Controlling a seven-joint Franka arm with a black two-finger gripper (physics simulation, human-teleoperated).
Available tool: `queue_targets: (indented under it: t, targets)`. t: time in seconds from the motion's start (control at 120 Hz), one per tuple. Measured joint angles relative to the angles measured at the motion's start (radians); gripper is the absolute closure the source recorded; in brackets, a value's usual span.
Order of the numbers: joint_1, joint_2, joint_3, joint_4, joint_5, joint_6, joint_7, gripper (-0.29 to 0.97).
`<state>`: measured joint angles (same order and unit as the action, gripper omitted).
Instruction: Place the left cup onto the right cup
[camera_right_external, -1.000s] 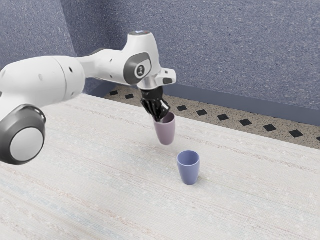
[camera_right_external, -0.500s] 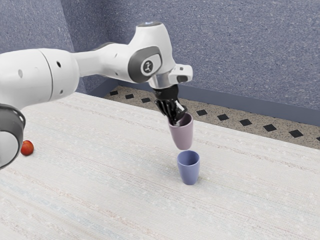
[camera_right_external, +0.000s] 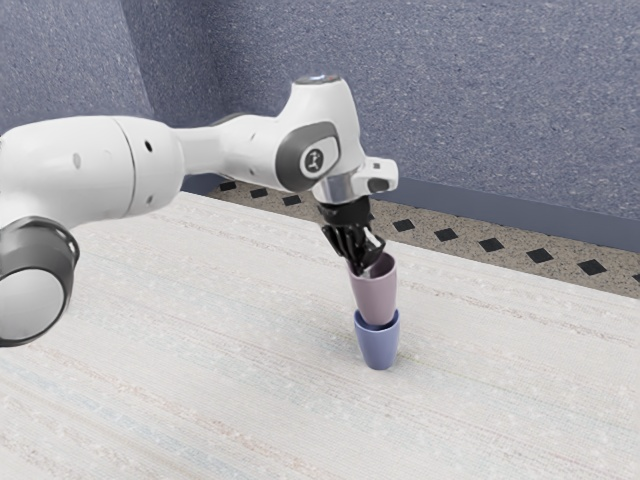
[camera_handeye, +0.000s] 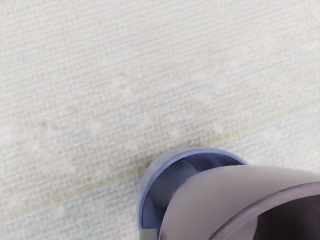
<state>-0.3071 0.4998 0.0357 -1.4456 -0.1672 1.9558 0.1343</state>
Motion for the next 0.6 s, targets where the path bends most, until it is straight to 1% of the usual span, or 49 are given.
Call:
queue_targets:
  t: [0.275,0.325,0.367,0.508,0.6]
  targets:
    - [0.0,0.041,-0.002,0.0,-0.004,0.008,-0.004,0.78]
    - [0.0,0.047,-0.002,0.0,-0.004,0.011,-0.004,0.76]
    - [0.0,0.052,-0.002,0.0,-0.004,0.014,-0.003,0.71]
    - [0.0,0.06,-0.002,0.0,-0.011,0.025,-0.001,0.39]
    - [-0.001,0.054,-0.002,0.0,-0.013,0.029,0.001,0.26]
